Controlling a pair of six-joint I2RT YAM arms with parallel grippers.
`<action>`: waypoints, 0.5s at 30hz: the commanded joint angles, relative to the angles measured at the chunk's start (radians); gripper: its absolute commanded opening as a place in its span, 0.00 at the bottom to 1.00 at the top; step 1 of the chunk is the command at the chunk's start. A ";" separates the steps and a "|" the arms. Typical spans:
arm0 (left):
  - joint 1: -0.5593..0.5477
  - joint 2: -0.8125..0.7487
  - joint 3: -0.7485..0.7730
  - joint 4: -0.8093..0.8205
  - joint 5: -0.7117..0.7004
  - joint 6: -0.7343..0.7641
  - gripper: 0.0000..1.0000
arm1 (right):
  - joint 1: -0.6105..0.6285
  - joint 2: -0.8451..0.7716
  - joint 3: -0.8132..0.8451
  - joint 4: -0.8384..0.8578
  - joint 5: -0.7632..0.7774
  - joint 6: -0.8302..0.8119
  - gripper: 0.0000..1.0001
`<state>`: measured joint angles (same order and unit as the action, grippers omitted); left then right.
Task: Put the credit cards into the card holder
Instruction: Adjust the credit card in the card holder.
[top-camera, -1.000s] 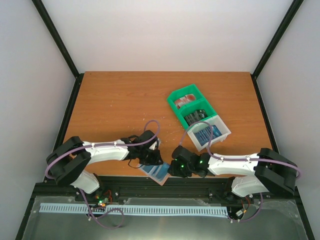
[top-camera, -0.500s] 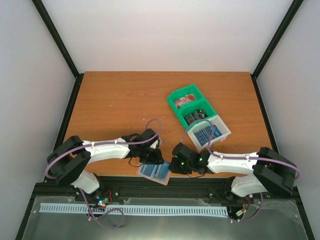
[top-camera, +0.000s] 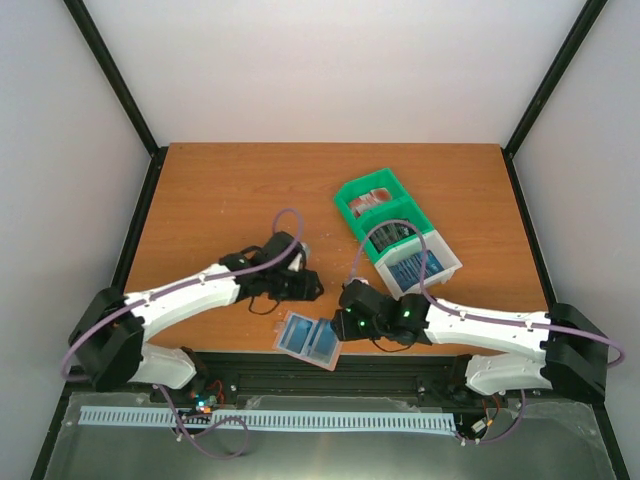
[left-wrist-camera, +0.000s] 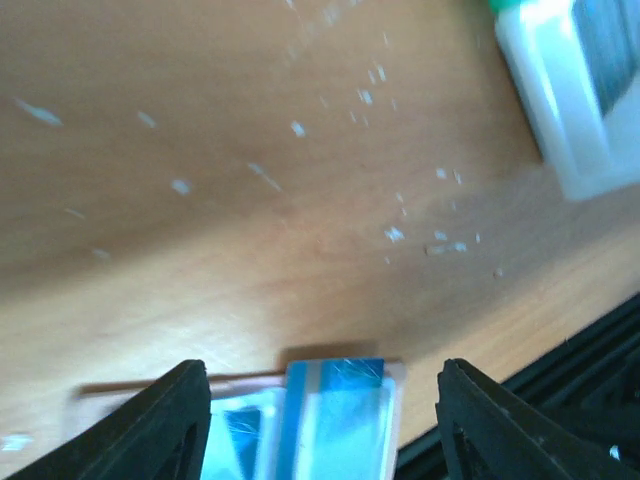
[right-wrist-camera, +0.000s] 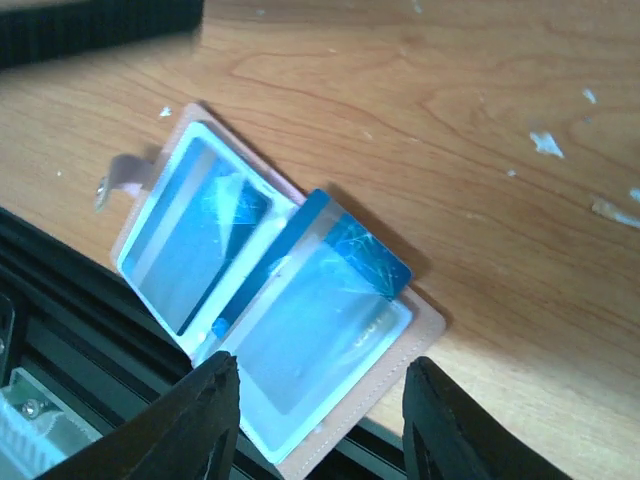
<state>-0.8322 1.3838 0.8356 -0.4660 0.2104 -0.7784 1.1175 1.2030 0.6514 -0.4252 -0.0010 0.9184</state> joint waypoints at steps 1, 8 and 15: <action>0.133 -0.114 0.027 -0.064 -0.052 0.033 0.67 | 0.110 0.037 0.102 -0.152 0.185 -0.052 0.47; 0.345 -0.220 0.005 -0.073 0.019 0.090 0.75 | 0.328 0.317 0.303 -0.253 0.382 -0.174 0.62; 0.432 -0.238 -0.050 -0.057 0.111 0.114 0.76 | 0.393 0.534 0.427 -0.279 0.410 -0.287 0.63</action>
<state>-0.4274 1.1629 0.8124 -0.5156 0.2527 -0.7052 1.5021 1.6890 1.0512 -0.6605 0.3492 0.7086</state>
